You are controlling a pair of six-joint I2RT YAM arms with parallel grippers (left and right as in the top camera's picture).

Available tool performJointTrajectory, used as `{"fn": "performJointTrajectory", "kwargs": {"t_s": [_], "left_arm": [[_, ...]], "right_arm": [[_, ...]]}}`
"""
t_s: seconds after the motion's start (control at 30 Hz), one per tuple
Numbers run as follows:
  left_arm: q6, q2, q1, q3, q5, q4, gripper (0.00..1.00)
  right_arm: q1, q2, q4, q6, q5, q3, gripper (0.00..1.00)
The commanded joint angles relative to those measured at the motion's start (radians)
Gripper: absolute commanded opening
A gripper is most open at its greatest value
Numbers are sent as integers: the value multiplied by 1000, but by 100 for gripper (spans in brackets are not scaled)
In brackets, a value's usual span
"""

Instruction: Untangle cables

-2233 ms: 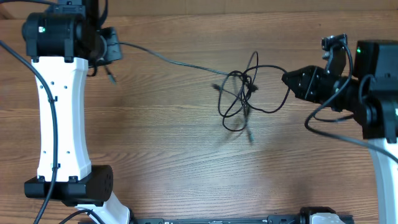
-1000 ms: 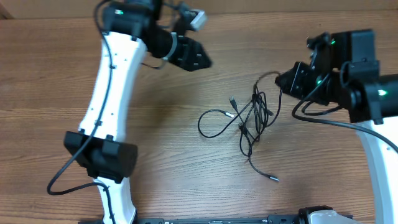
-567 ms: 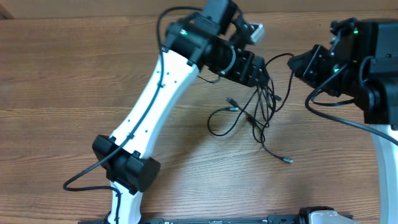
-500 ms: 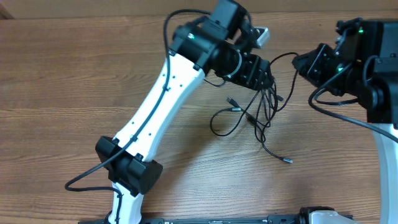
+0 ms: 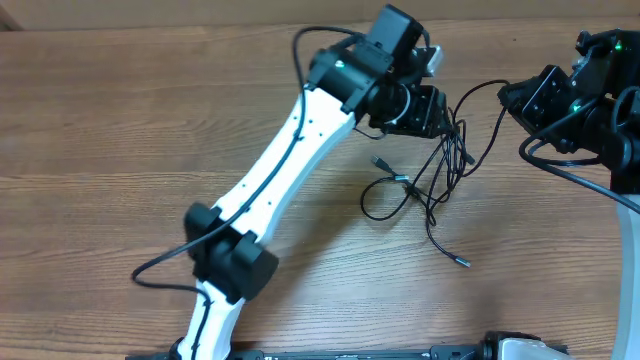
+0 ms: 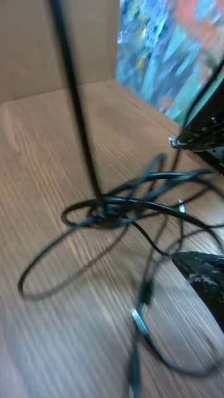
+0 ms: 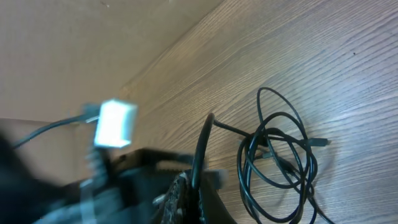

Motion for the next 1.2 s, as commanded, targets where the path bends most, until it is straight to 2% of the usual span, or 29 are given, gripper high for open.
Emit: {"fn": "performJointTrajectory", "kwargs": {"t_s": [0.0,0.17,0.3,0.47,0.5,0.53,0.67,0.77,0.93,1.17], "left_arm": [[-25,34,-28,13,101,40,53],[-24,35,-36,13,77,26,51],[-24,44,-36,13,71,0,41],[-31,71,-42,13,71,0,25],[-24,84,-43,13,47,0,9],[-11,88,-43,13,19,-1,5],[102,88,-42,13,-177,-1,4],[158,79,-24,14,-239,-3,4],[165,2,56,16,-249,-15,4],[212,-214,191,16,-162,-69,4]], "right_arm": [[-5,-6,2,-18,-15,27,4],[-5,-6,-4,-22,-15,27,4],[-5,-6,-8,-26,-15,27,4],[-5,-6,-20,-34,-15,27,4],[-5,-6,-27,-45,-15,27,4],[-5,-6,-31,-49,-15,27,4],[-5,-6,-42,-61,-15,27,4],[-5,-6,-60,-74,6,27,4],[-5,-6,-104,-74,92,26,4],[-5,7,-152,-69,253,25,4]]}}
